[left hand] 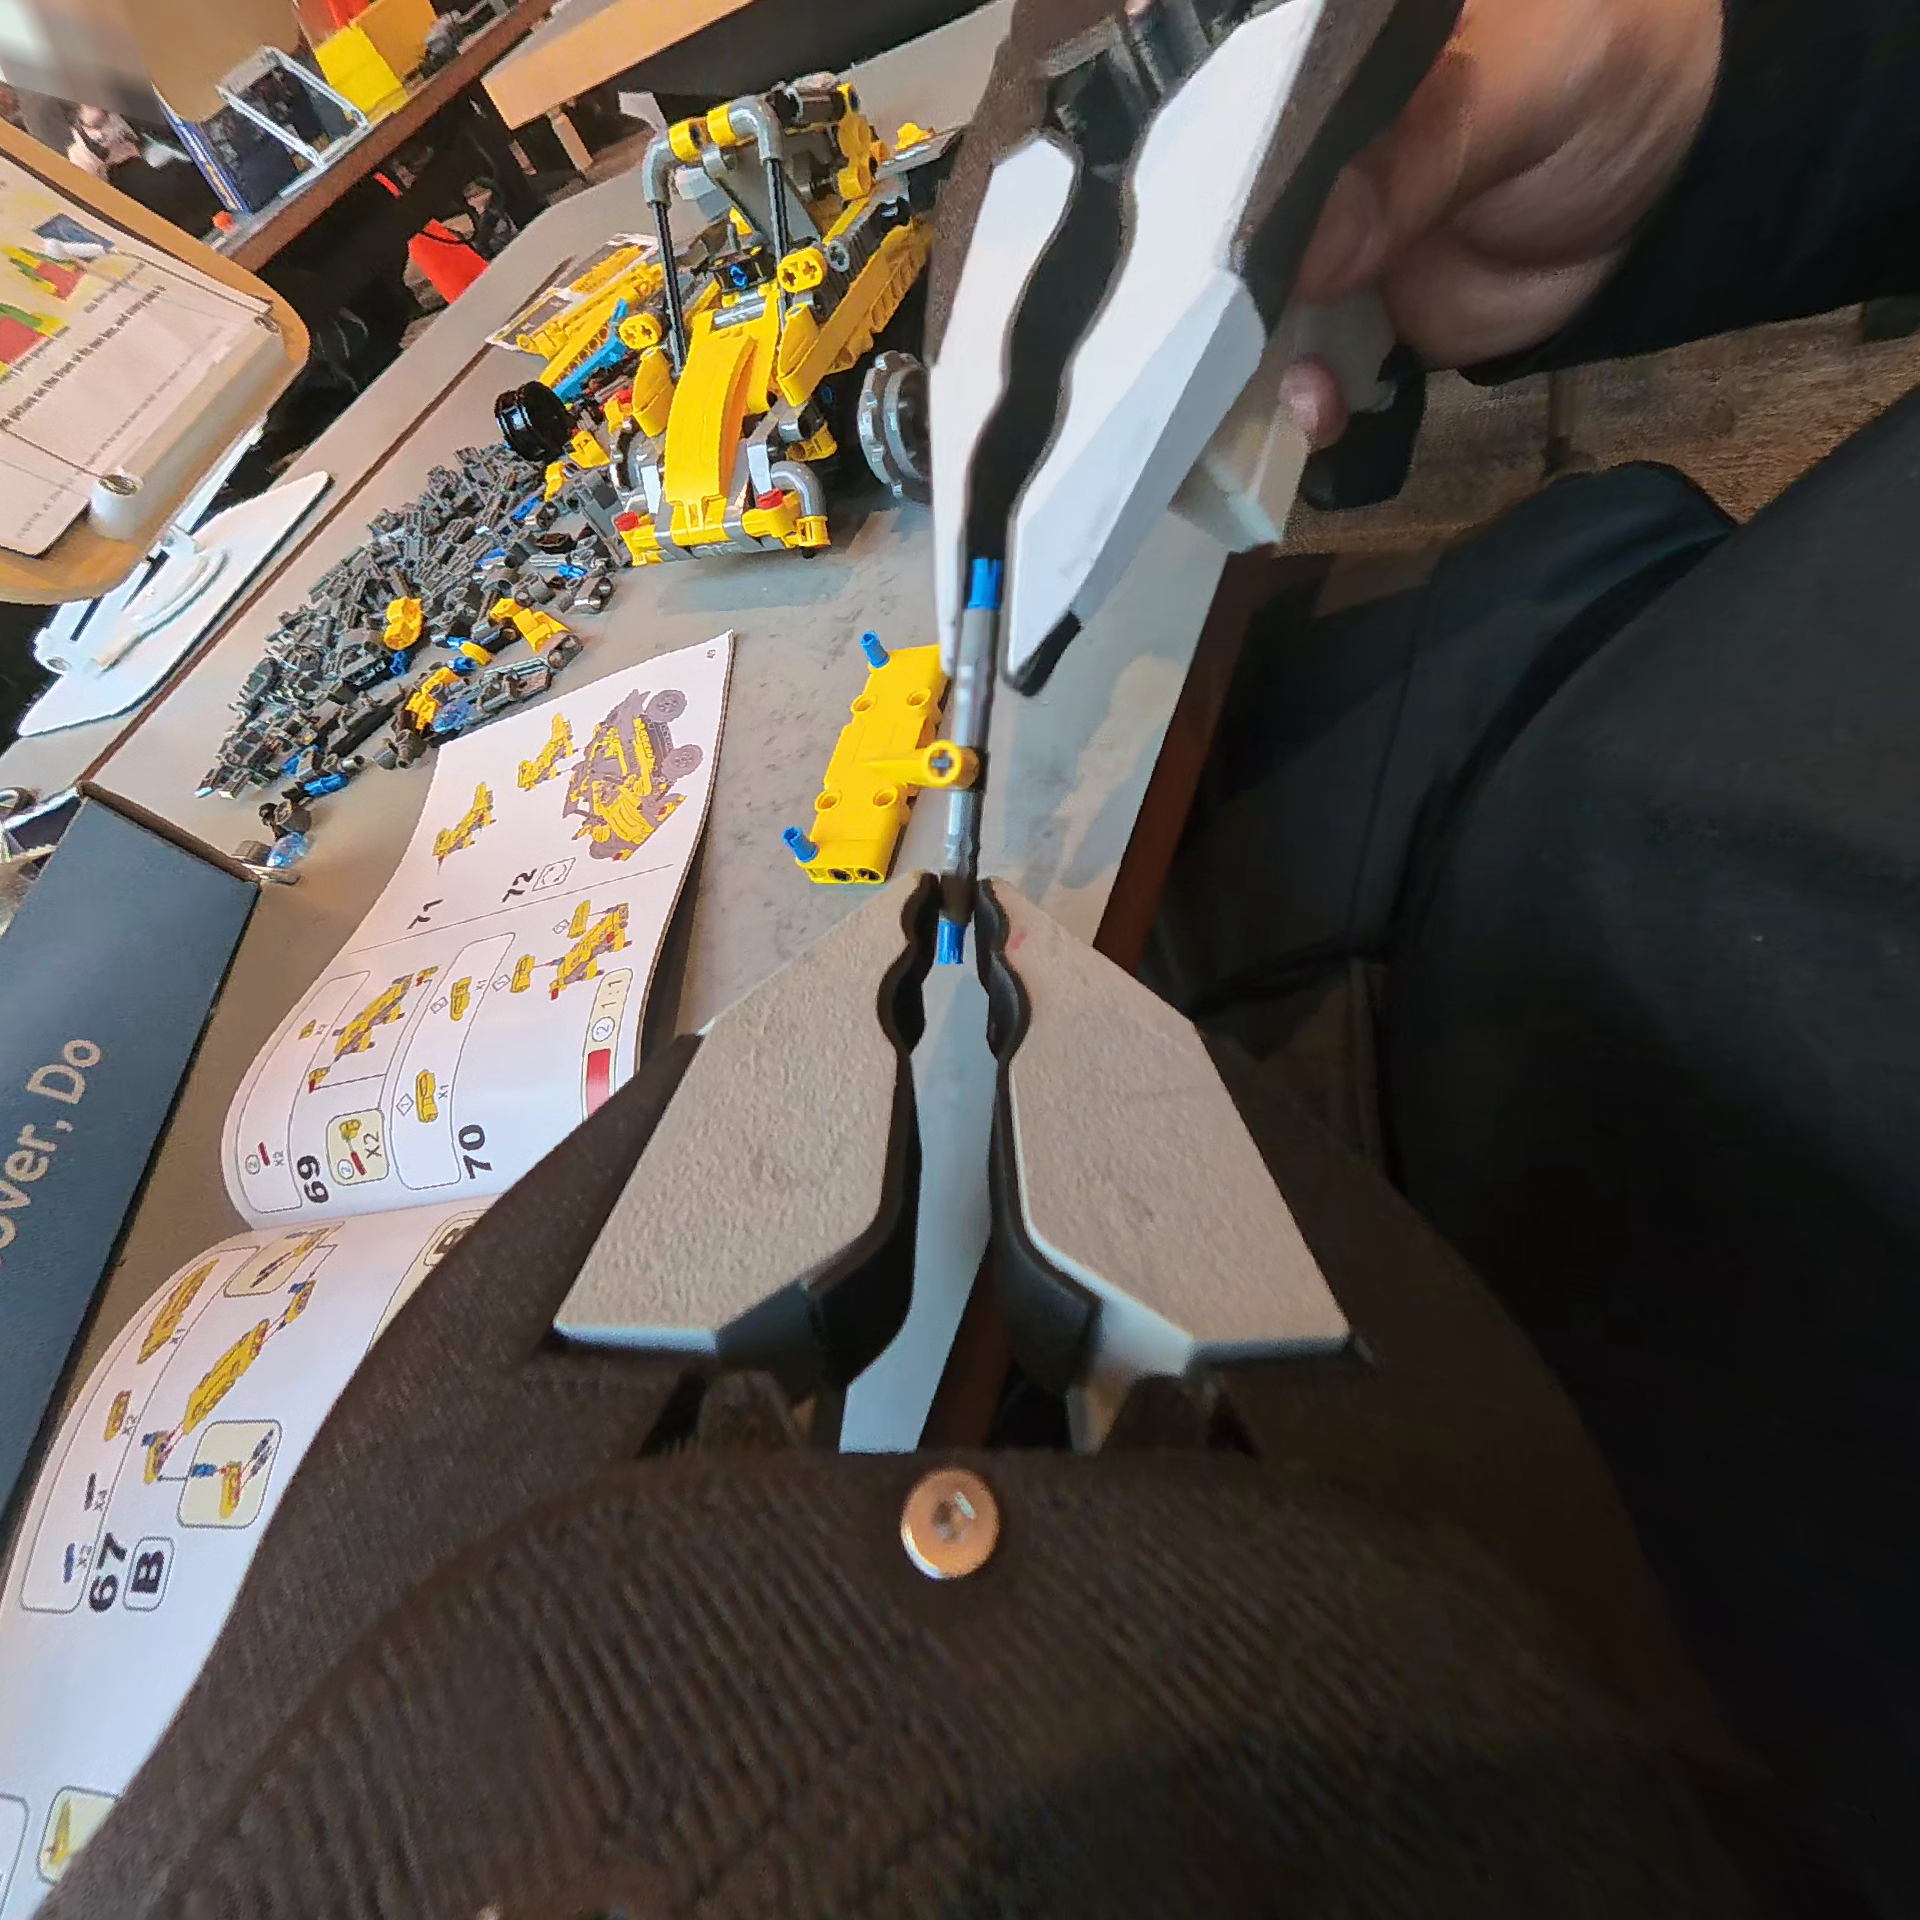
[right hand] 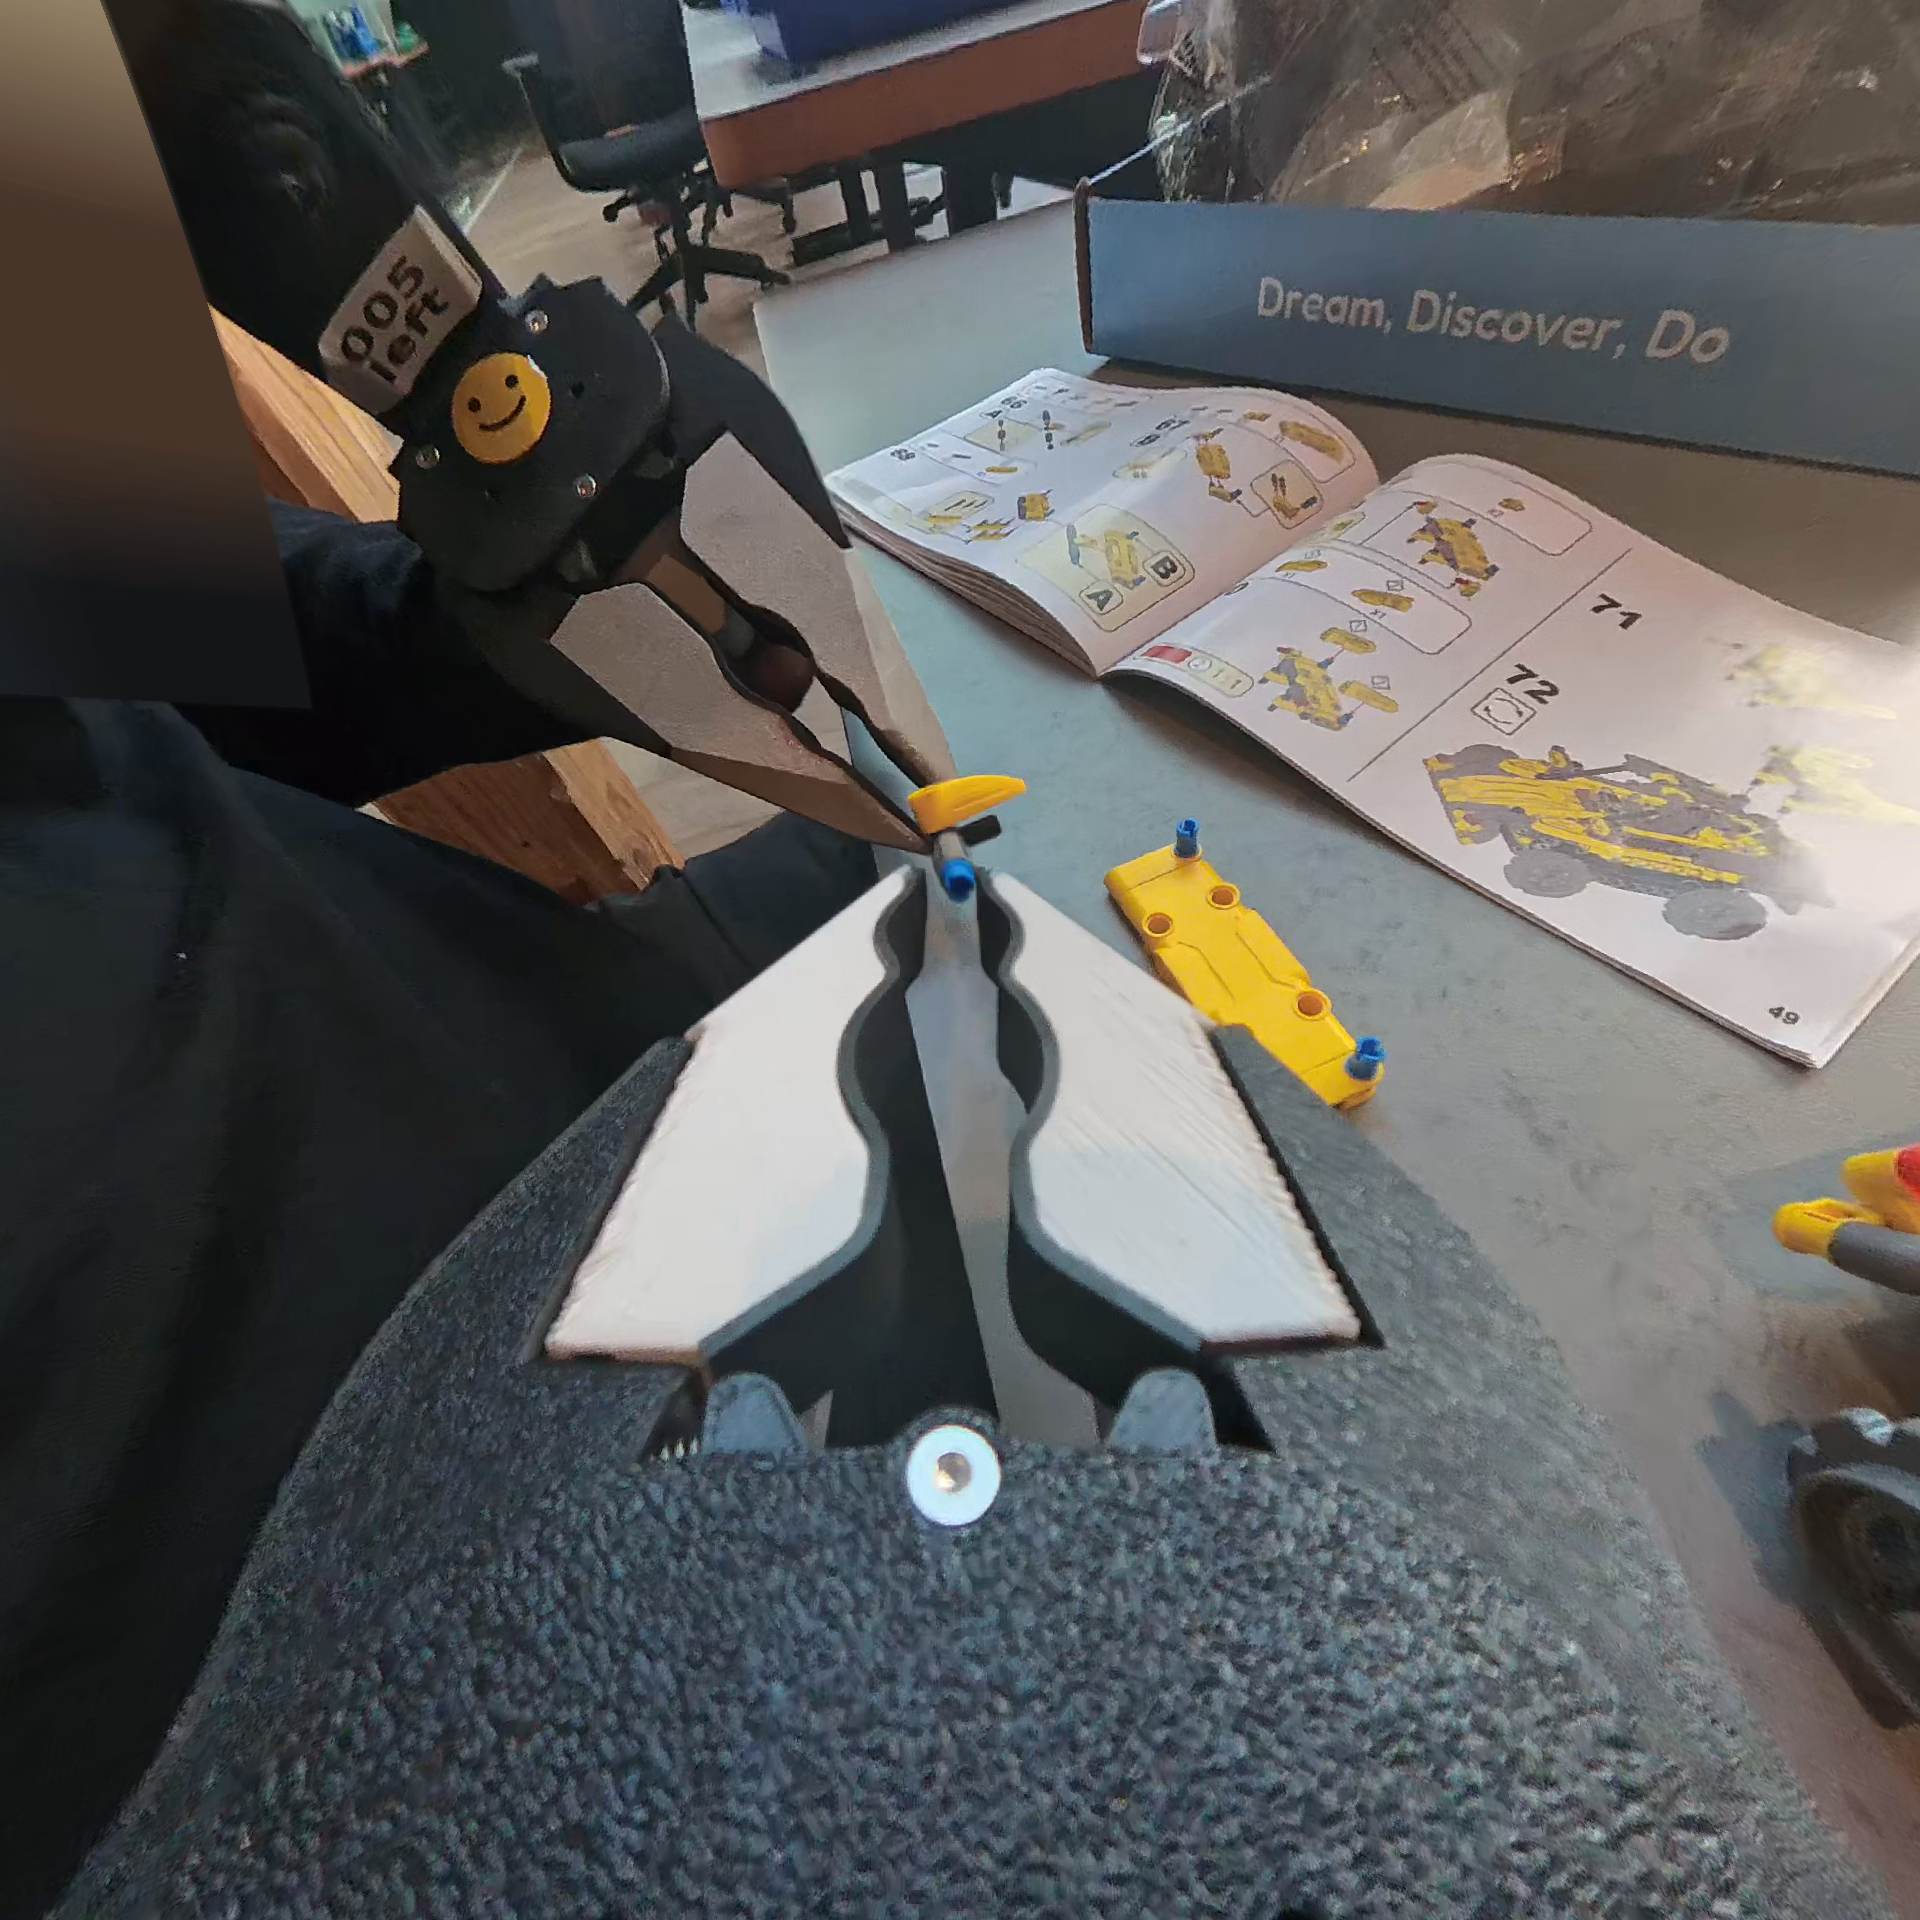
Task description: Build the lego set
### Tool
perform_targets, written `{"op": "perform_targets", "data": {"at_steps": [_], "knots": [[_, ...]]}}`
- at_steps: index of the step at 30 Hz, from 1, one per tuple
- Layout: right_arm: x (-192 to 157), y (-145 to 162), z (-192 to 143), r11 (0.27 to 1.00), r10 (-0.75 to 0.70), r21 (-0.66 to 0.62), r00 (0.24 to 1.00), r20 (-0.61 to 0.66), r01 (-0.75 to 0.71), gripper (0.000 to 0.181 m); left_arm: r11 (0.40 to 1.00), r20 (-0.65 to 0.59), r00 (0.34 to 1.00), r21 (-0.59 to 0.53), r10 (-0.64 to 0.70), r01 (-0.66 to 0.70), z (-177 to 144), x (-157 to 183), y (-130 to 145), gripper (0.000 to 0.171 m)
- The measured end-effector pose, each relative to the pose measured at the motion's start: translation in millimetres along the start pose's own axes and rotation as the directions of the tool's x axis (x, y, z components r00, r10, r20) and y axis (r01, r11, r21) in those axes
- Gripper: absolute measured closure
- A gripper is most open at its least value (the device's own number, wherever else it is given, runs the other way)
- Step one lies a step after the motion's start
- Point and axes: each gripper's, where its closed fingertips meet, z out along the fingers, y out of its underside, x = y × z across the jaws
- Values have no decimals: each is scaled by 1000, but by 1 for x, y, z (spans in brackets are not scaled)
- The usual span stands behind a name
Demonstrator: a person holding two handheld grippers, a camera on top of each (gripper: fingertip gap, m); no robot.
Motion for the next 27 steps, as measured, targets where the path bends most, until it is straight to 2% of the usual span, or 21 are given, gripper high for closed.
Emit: {"op": "perform_targets", "data": {"at_steps": [3,6,11,18,23,27], "knots": [[12,-7,-8,998,44,35,998,-37,-43,162,1000,-2,1000,0,2,-2,0,0,0,168],[29,-16,-17,989,127,92,987,-96,-119,160,1000,-1,1000,2,1,-1,-1,0,-1,168],[38,-31,-28,970,192,171,977,-90,-175,160,1000,15,1000,-23,12,-12,-5,-4,7,168],[48,-9,-10,983,172,-35,972,-159,-180,154,1000,-7,1000,-17,25,-25,-6,0,7,168],[68,3,-1,977,31,-194,964,-266,-85,156,998,-20,998,-22,57,-58,-8,7,7,168],[61,17,13,951,-28,-307,975,-220,-42,163,997,-28,997,-14,76,-76,-8,10,5,168]]}}
